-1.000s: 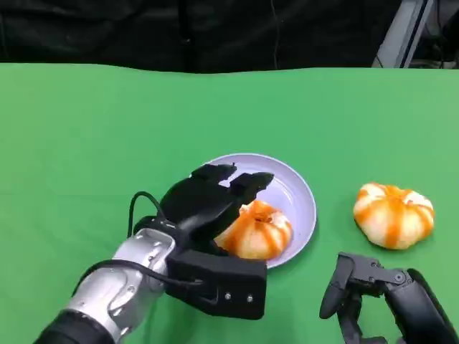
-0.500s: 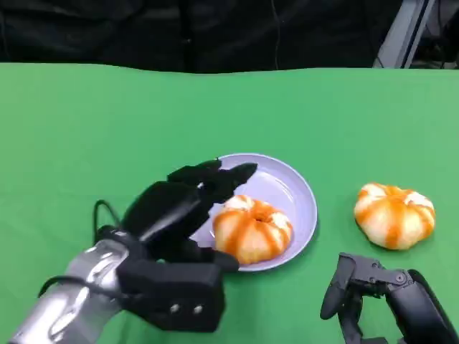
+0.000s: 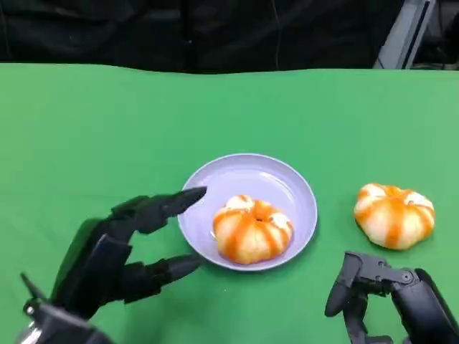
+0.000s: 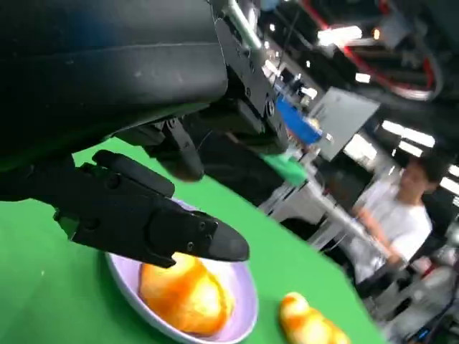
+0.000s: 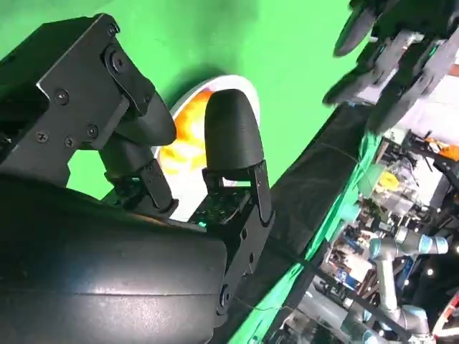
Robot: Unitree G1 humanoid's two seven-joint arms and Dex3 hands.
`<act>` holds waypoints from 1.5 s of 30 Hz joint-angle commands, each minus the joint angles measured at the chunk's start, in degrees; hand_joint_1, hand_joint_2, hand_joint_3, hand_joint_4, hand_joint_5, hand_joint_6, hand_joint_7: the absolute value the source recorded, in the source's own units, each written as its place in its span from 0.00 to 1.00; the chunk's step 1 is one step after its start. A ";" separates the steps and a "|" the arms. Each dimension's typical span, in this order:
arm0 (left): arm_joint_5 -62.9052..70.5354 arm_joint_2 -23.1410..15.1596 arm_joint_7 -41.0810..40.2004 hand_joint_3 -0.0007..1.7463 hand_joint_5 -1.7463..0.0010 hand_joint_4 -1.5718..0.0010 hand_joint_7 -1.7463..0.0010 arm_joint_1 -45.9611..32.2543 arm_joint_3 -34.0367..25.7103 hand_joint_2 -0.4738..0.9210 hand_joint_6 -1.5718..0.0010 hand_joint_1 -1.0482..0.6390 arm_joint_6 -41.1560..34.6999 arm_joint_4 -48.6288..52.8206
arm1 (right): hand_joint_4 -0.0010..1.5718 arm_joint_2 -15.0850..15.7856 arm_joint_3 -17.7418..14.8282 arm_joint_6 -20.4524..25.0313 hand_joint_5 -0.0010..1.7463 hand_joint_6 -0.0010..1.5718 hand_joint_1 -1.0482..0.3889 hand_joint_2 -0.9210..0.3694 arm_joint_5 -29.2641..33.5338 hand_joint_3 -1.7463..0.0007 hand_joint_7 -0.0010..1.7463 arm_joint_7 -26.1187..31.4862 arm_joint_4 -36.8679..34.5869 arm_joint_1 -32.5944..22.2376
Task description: Grasp the bread from the table and place it into the plate.
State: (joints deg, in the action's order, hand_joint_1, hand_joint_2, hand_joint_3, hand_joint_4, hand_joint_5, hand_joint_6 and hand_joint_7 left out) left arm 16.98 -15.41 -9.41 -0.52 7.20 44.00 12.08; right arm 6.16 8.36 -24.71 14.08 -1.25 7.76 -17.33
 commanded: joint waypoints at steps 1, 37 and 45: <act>-5.75 1.27 0.39 0.08 0.38 0.60 0.84 -3.88 -2.61 1.00 0.43 0.51 5.23 -0.35 | 0.53 -0.36 -0.95 -0.14 0.98 0.50 0.80 0.47 -0.72 0.15 0.80 1.24 0.52 -0.46; -16.27 11.52 5.19 0.75 0.01 0.53 0.15 -16.14 -11.81 0.69 0.56 0.68 5.93 -3.80 | 0.53 -2.41 -3.56 1.21 0.95 0.49 0.81 0.40 -0.86 0.23 0.76 4.17 4.27 -4.39; -16.88 11.33 7.12 0.73 0.02 0.52 0.15 -15.74 -11.81 0.69 0.55 0.66 6.40 -2.72 | 0.50 -2.29 -3.39 0.23 0.98 0.50 0.80 0.41 0.67 0.23 0.76 4.42 3.28 -3.87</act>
State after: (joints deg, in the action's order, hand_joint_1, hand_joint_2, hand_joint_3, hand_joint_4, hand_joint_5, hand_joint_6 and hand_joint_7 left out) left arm 0.39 -3.40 -3.70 -16.42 -4.38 49.56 8.55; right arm 3.22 5.28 -23.42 14.26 2.53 11.61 -21.42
